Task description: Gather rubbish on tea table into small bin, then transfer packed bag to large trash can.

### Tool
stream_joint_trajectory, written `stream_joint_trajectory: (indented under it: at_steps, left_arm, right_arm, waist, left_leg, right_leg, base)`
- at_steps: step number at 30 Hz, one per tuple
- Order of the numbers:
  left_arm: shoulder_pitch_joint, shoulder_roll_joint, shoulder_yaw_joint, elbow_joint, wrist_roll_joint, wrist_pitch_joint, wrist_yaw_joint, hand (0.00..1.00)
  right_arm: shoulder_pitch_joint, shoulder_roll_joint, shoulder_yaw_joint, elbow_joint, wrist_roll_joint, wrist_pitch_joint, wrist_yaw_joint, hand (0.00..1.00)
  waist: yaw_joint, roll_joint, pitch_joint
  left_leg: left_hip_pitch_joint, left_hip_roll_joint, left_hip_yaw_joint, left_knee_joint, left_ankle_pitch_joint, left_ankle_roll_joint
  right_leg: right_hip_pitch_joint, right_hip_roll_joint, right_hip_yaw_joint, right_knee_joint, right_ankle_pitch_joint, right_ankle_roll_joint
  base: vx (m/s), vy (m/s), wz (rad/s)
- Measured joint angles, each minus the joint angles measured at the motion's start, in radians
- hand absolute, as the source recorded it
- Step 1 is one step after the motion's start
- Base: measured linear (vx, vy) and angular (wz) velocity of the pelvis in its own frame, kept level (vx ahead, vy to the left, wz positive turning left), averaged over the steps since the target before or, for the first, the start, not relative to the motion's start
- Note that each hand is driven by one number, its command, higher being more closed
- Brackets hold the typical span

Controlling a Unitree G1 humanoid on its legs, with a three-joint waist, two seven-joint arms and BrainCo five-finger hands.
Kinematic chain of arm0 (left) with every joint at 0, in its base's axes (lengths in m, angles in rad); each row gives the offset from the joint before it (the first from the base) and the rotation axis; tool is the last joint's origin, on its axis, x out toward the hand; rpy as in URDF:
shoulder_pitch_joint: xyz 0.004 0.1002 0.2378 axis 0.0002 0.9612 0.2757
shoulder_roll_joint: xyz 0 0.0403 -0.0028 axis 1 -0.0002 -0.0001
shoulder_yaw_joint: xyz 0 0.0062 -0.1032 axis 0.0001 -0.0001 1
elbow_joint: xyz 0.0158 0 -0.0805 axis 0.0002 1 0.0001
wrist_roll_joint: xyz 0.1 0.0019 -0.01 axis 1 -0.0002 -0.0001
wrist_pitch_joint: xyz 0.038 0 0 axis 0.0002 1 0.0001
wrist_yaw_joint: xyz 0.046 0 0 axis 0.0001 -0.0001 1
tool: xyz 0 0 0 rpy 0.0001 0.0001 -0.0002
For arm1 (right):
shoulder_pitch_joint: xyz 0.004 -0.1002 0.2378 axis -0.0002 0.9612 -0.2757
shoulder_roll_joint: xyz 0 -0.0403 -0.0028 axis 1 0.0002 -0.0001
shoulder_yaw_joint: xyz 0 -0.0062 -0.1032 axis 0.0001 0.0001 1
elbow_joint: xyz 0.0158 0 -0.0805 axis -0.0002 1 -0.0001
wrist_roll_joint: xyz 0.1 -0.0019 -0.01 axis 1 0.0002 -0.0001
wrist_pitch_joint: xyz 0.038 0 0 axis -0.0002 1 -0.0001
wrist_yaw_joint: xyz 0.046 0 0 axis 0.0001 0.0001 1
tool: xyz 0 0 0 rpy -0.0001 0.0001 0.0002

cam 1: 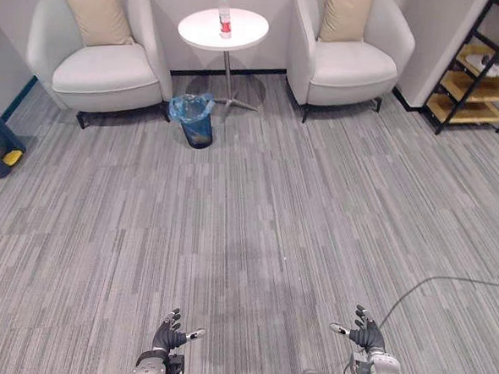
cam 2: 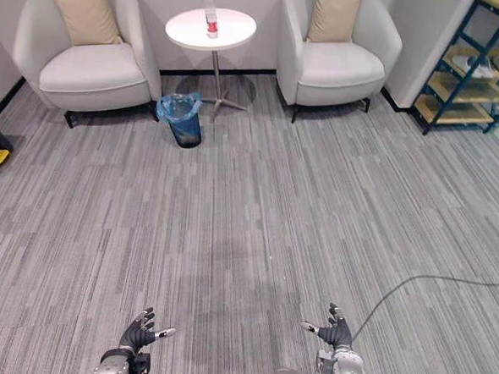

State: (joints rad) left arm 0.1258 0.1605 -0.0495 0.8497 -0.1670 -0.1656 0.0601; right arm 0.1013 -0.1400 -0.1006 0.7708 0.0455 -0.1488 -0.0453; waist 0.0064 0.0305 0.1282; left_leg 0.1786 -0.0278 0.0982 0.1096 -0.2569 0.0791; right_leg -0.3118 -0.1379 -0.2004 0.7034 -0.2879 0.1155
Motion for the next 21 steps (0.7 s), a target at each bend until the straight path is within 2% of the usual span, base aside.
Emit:
stream_joint_trajectory:
  at_steps: [1, 2, 3, 4, 5, 6, 8, 9, 10, 11, 12, 13, 14, 16, 18, 19, 20, 21]
  left_arm:
    - [-0.013, -0.004, 0.000, 0.002, 0.000, 0.000, 0.007, 0.00]
    - [-0.024, -0.006, 0.000, 0.002, -0.002, 0.000, 0.008, 0.00]
    - [-0.028, -0.007, 0.000, 0.003, -0.005, 0.000, 0.008, 0.00]
    - [-0.033, -0.005, 0.000, 0.003, -0.015, -0.001, 0.009, 0.00]
    - [-0.036, -0.001, 0.000, 0.004, -0.017, -0.001, 0.009, 0.00]
    - [-0.038, -0.001, 0.000, 0.009, -0.017, 0.000, 0.010, 0.00]
    - [-0.046, -0.017, 0.000, 0.017, -0.017, -0.001, 0.012, 0.00]
    - [-0.055, -0.026, 0.002, 0.025, -0.017, -0.001, 0.013, 0.00]
    - [-0.060, -0.036, 0.004, 0.027, -0.017, 0.000, 0.013, 0.00]
    - [-0.058, -0.041, 0.004, 0.025, -0.017, 0.000, 0.010, 0.00]
    - [-0.056, -0.041, 0.004, 0.024, -0.018, 0.000, 0.007, 0.00]
    - [-0.057, -0.041, 0.004, 0.024, -0.018, 0.000, 0.007, 0.00]
    - [-0.061, -0.042, 0.004, 0.020, -0.021, 0.000, 0.007, 0.00]
    - [-0.069, -0.046, 0.007, 0.004, -0.022, -0.001, 0.007, 0.00]
    - [-0.077, -0.062, 0.018, 0.001, -0.036, -0.003, 0.012, 0.00]
    - [-0.077, -0.073, 0.018, 0.001, -0.039, -0.003, 0.015, 0.00]
    - [-0.082, -0.083, 0.016, 0.000, -0.039, -0.003, 0.016, 0.00]
    - [-0.082, -0.088, 0.015, 0.000, -0.039, -0.004, 0.017, 0.00]
  right_arm:
    - [-0.007, -0.003, 0.000, 0.000, 0.000, 0.000, 0.000, 0.00]
    - [-0.021, -0.005, 0.000, 0.000, -0.001, 0.000, 0.000, 0.00]
    - [-0.026, -0.006, 0.000, 0.000, 0.000, 0.000, 0.000, 0.00]
    - [-0.028, -0.005, 0.001, 0.000, 0.000, 0.000, 0.000, 0.00]
    - [-0.025, -0.005, 0.002, 0.000, 0.000, 0.000, -0.001, 0.00]
    - [-0.019, -0.006, 0.001, 0.002, 0.000, 0.001, -0.003, 0.00]
    - [-0.018, -0.008, 0.000, 0.003, 0.000, 0.002, -0.010, 0.00]
    - [-0.021, -0.005, 0.002, 0.004, 0.001, 0.002, -0.011, 0.00]
    - [-0.022, -0.004, 0.010, 0.004, 0.002, 0.001, -0.012, 0.00]
    - [-0.022, -0.007, 0.032, 0.004, 0.004, 0.001, -0.015, 0.00]
    - [-0.015, -0.004, 0.052, 0.006, 0.006, 0.000, -0.016, 0.00]
    - [-0.017, -0.003, 0.064, 0.008, 0.014, -0.001, -0.017, 0.00]
    - [-0.038, -0.001, 0.071, 0.030, 0.027, -0.002, -0.017, 0.00]
    - [-0.056, -0.002, 0.070, 0.037, 0.035, -0.002, -0.019, 0.00]
    - [-0.076, -0.001, 0.067, 0.040, 0.036, 0.001, -0.021, 0.00]
    - [-0.076, 0.000, 0.066, 0.040, 0.036, 0.001, -0.026, 0.00]
    - [-0.077, 0.004, 0.065, 0.039, 0.035, 0.001, -0.035, 0.00]
    - [-0.078, 0.004, 0.065, 0.038, 0.035, 0.001, -0.040, 0.00]
  waist:
    - [-0.012, 0.007, 0.018]
    - [-0.019, 0.012, 0.035]
    - [-0.021, 0.018, 0.041]
    - [-0.021, 0.014, 0.041]
    - [-0.022, -0.004, 0.041]
    - [-0.027, -0.007, 0.041]
    - [-0.039, 0.017, 0.032]
    - [-0.039, 0.032, 0.036]
    - [-0.042, 0.048, 0.042]
    - [-0.040, 0.055, 0.047]
    - [-0.028, 0.051, 0.052]
    - [-0.020, 0.046, 0.054]
    - [-0.008, 0.026, 0.055]
    - [0.011, 0.026, 0.059]
    - [0.019, 0.033, 0.077]
    - [0.026, 0.027, 0.085]
    - [0.038, 0.021, 0.091]
    - [0.040, 0.018, 0.093]
  left_leg:
    - [0.016, 0.016, -0.019, -0.003, -0.002, -0.005]
    - [0.035, 0.039, -0.030, -0.003, -0.010, -0.018]
    - [0.041, 0.048, -0.037, -0.003, -0.015, -0.027]
    - [0.053, 0.054, -0.046, -0.003, -0.028, -0.052]
    - [0.070, 0.052, -0.058, -0.002, -0.043, -0.077]
    - [0.084, 0.059, -0.076, 0.002, -0.059, -0.101]
    - [0.053, 0.104, -0.098, 0.107, -0.066, -0.116]
    - [-0.013, 0.140, -0.096, 0.281, -0.061, -0.130]
    - [-0.088, 0.182, -0.094, 0.506, -0.007, -0.185]
    - [-0.146, 0.225, -0.094, 0.676, 0.050, -0.197]
    - [-0.200, 0.272, -0.063, 0.866, 0.044, -0.192]
    - [-0.227, 0.286, -0.043, 0.927, 0.040, -0.187]
    - [-0.306, 0.290, -0.003, 0.989, 0.027, -0.169]
    - [-0.389, 0.288, 0.024, 0.961, 0.018, -0.157]
    - [-0.455, 0.274, 0.054, 0.819, 0.002, -0.153]
    - [-0.465, 0.244, 0.058, 0.660, 0.002, -0.152]
    - [-0.466, 0.199, 0.054, 0.490, 0.012, -0.158]
    - [-0.468, 0.181, 0.048, 0.405, 0.023, -0.170]
  right_leg:
    - [-0.022, 0.013, -0.020, -0.072, 0.011, -0.015]
    - [-0.039, 0.037, -0.022, -0.166, 0.049, -0.043]
    - [-0.046, 0.050, -0.023, -0.223, 0.082, -0.049]
    - [-0.056, 0.066, -0.013, -0.330, 0.160, -0.058]
    - [-0.059, 0.066, -0.004, -0.374, 0.215, -0.085]
    - [-0.055, 0.064, 0.009, -0.354, 0.307, -0.119]
    - [-0.043, 0.084, -0.026, -0.315, 0.261, -0.150]
    - [0.000, 0.112, -0.049, -0.343, 0.237, -0.166]
    - [0.082, 0.154, -0.066, -0.400, 0.225, -0.183]
    - [0.162, 0.187, -0.071, -0.456, 0.222, -0.194]
    - [0.263, 0.218, -0.071, -0.519, 0.218, -0.208]
    - [0.302, 0.226, -0.063, -0.541, 0.214, -0.213]
    - [0.369, 0.228, -0.038, -0.584, 0.207, -0.223]
    - [0.407, 0.229, -0.011, -0.620, 0.209, -0.221]
    - [0.455, 0.224, 0.009, -0.649, 0.209, -0.220]
    - [0.487, 0.210, 0.025, -0.667, 0.208, -0.218]
    - [0.517, 0.187, 0.047, -0.688, 0.193, -0.200]
    - [0.529, 0.177, 0.057, -0.697, 0.182, -0.191]
  base:
    - [0.31, -0.088, 0.60]
    - [0.32, -0.091, 0.56]
    - [0.35, -0.096, 0.43]
    - [0.40, -0.137, 0.33]
    - [0.50, -0.213, 0.45]
    - [0.53, -0.269, 0.51]
    - [0.44, -0.272, 0.42]
    - [0.46, -0.300, 0.28]
    - [0.57, -0.340, 0.23]
    - [0.58, -0.304, 0.13]
    - [0.47, -0.237, -0.03]
    - [0.41, -0.218, -0.23]
    - [0.36, -0.192, -0.36]
    - [0.35, -0.125, -0.42]
    - [0.30, 0.003, -0.33]
    - [0.33, 0.104, -0.44]
    - [0.33, 0.122, -0.47]
    - [0.30, 0.147, -0.46]
